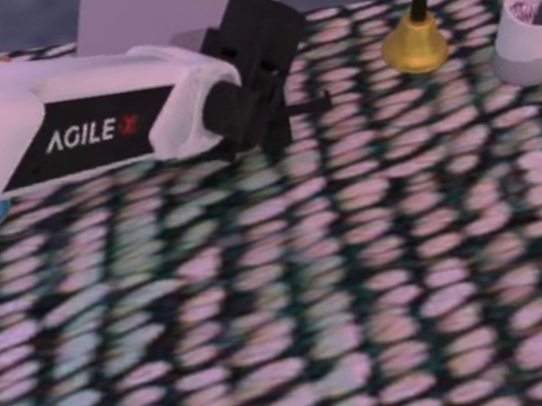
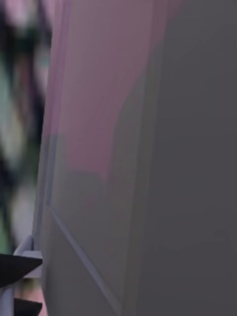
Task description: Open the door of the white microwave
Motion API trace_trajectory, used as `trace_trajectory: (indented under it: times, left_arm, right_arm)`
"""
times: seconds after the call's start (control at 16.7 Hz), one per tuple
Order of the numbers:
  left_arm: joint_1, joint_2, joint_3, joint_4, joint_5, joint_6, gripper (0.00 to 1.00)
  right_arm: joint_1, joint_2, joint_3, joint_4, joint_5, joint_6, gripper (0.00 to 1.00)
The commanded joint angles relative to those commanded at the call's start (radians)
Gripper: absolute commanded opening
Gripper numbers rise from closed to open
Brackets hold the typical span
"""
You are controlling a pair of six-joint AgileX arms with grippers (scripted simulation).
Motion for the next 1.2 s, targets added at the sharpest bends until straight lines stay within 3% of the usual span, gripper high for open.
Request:
trace_trajectory:
  times: [0.84,1.2]
  left_arm:
    - [0.0,0.0,0.0,0.0,0.0,0.0,0.0]
    - [0.005,-0.036,-0.057,0.04,0.03,0.045,0.0]
  right_arm:
    - [0.0,0.0,0.0,0.0,0.0,0.0,1.0]
    - [0.0,0.0,0.0,0.0,0.0,0.0,1.0]
